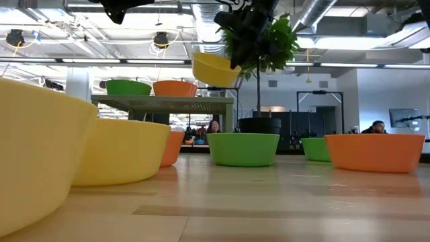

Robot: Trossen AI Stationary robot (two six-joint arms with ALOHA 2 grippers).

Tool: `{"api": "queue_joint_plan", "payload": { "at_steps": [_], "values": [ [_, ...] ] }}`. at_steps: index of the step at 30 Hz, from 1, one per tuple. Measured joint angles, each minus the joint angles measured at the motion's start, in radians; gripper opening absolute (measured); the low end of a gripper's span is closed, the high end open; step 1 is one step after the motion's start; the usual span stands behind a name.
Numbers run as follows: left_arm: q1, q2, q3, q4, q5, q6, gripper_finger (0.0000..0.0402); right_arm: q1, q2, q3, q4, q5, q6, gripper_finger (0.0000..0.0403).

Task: Pick & Place Mini bowls
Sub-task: Put the yellow bowl on the shelf

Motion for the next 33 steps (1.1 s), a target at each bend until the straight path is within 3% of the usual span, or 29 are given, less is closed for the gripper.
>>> {"api": "queue_joint_plan", "payload": {
  "at_steps": [11, 33],
  "values": [
    [0.000, 0.000, 0.000, 0.007, 0.000, 0.000, 0.0092, 0.046, 0.019, 0.000, -0.003, 0.075, 0.012, 0.0002],
    [0.000, 0.003, 0.002, 0.023, 0.000, -0.003, 0.0092, 0.033, 0.081, -0.018, 0.009, 0.038, 0.042, 0.0024]
  ]
}}
